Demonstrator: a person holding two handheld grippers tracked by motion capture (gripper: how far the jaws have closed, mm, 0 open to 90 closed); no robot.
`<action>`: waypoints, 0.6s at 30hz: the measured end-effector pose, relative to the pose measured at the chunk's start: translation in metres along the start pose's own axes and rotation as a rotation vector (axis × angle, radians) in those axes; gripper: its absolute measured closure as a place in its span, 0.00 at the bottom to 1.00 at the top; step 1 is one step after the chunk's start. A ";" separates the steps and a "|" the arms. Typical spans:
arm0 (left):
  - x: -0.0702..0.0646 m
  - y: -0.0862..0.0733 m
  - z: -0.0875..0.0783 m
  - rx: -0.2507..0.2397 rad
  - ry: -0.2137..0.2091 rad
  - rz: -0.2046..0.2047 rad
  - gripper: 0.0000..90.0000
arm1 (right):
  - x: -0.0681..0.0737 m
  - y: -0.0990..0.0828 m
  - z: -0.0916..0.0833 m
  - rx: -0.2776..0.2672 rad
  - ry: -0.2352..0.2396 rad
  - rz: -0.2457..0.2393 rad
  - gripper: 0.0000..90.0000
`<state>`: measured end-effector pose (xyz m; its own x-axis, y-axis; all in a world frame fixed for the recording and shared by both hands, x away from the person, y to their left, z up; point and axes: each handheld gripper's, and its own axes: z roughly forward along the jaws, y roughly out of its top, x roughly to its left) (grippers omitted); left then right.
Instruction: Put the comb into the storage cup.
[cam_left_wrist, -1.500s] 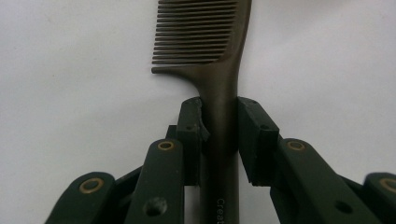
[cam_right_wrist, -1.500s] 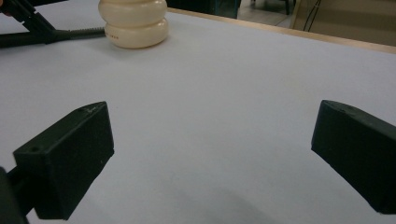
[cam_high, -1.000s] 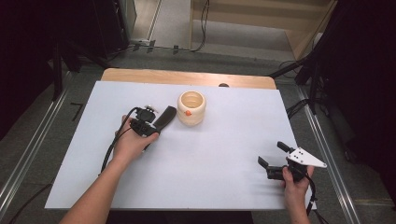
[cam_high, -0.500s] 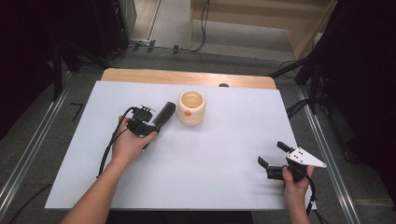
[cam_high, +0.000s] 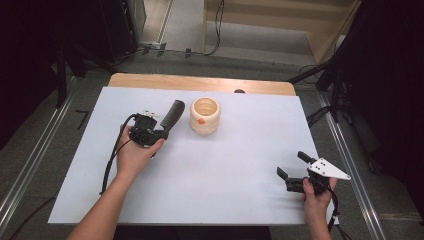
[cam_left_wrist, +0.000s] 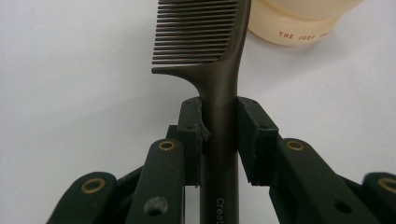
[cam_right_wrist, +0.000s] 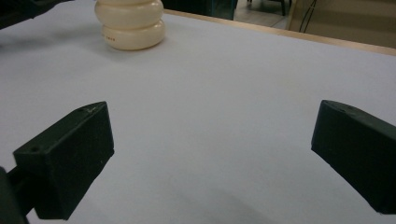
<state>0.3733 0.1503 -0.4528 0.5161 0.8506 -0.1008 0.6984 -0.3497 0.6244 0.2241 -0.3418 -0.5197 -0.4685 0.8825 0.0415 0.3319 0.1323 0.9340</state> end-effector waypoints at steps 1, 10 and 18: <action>0.001 -0.001 -0.001 -0.012 -0.001 -0.003 0.80 | 0.000 0.000 0.000 0.003 -0.002 0.001 0.00; 0.002 -0.011 -0.010 -0.098 -0.019 -0.030 0.80 | 0.004 0.006 0.001 -0.014 0.026 0.035 0.00; 0.001 -0.022 -0.017 -0.169 -0.047 -0.036 0.80 | 0.020 0.024 0.009 -0.041 0.072 0.034 0.00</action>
<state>0.3499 0.1653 -0.4533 0.5176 0.8406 -0.1597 0.6256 -0.2445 0.7408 0.2297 -0.3172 -0.4997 -0.5158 0.8511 0.0980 0.3154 0.0823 0.9454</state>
